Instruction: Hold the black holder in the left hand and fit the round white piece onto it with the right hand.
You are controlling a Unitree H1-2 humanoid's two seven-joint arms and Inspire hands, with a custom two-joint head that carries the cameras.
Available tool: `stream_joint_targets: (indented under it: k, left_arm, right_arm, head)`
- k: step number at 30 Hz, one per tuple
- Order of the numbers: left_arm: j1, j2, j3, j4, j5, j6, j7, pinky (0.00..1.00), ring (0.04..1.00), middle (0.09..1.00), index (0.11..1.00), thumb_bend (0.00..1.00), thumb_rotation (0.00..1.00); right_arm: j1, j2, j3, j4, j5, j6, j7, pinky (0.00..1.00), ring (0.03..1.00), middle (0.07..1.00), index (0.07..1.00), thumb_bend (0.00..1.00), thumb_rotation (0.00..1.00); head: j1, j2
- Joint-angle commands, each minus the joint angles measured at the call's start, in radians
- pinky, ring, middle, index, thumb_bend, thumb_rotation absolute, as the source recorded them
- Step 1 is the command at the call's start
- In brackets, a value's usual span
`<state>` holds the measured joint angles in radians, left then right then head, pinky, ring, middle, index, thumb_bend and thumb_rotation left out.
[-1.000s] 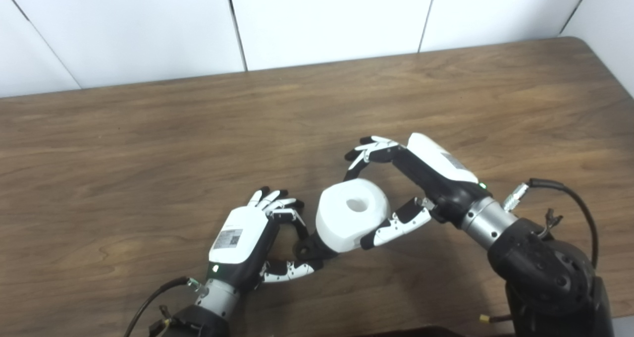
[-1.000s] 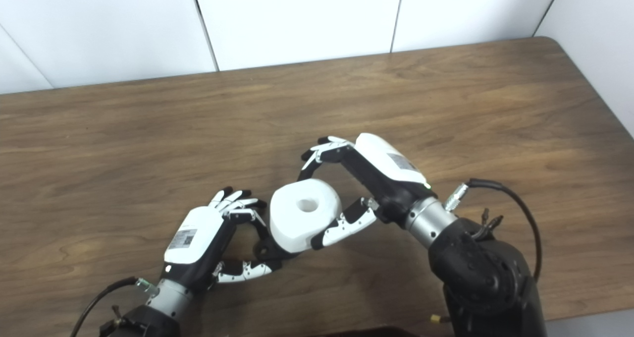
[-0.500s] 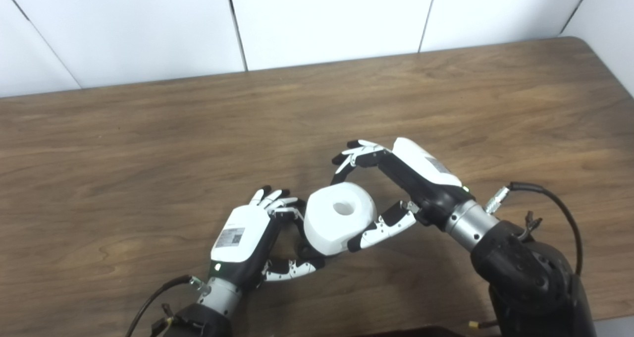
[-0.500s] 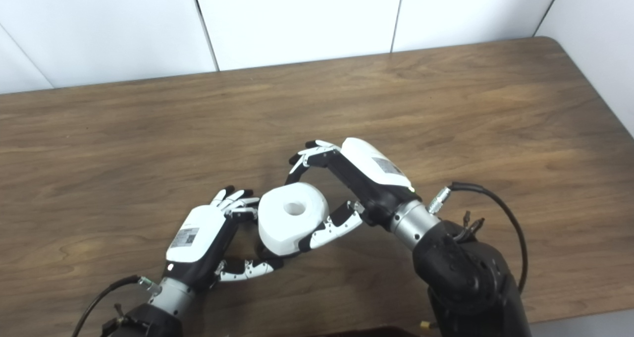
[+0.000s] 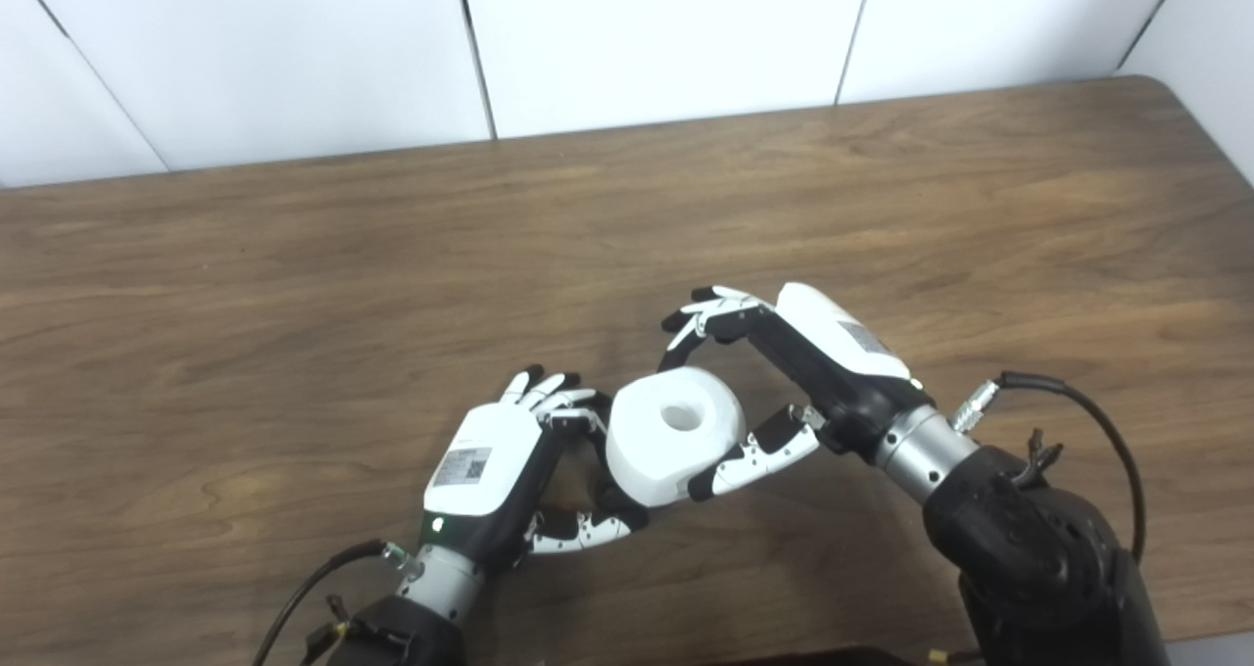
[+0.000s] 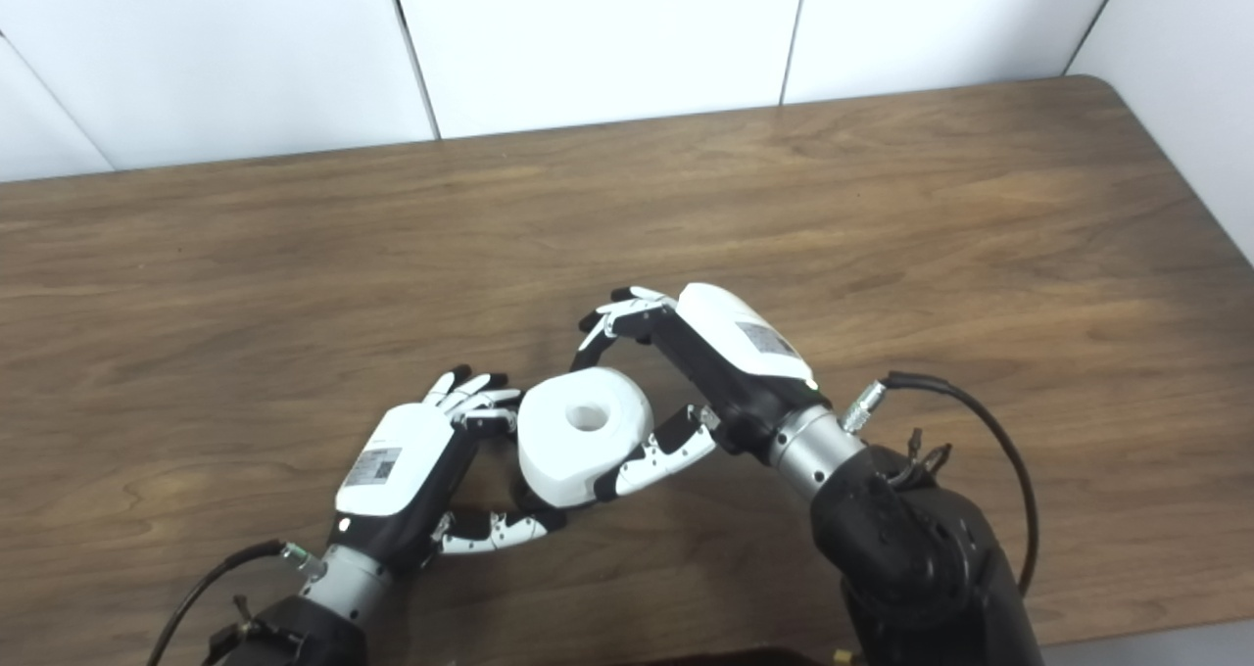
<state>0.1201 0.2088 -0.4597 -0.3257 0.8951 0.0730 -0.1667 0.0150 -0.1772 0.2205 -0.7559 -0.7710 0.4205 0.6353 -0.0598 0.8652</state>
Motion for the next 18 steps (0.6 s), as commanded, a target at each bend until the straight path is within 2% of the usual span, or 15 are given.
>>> stream_joint_targets:
  k: [1,18]
  left_arm:
    - [0.007,-0.001,-0.025,0.023,0.026,0.024,-0.064,1.0,0.911,0.801,0.487,0.52,0.05]
    - [0.002,-0.008,-0.028,0.025,0.038,0.026,-0.064,1.0,0.909,0.801,0.486,0.52,0.05]
  right_arm:
    - [-0.012,-0.001,0.006,-0.013,-0.001,-0.036,-0.028,0.78,0.923,0.804,0.482,0.52,0.13]
    - [0.007,-0.007,0.045,0.02,-0.026,-0.067,-0.081,0.79,0.918,0.787,0.482,0.52,0.13]
  head:
    - [-0.001,0.001]
    - [0.005,0.006]
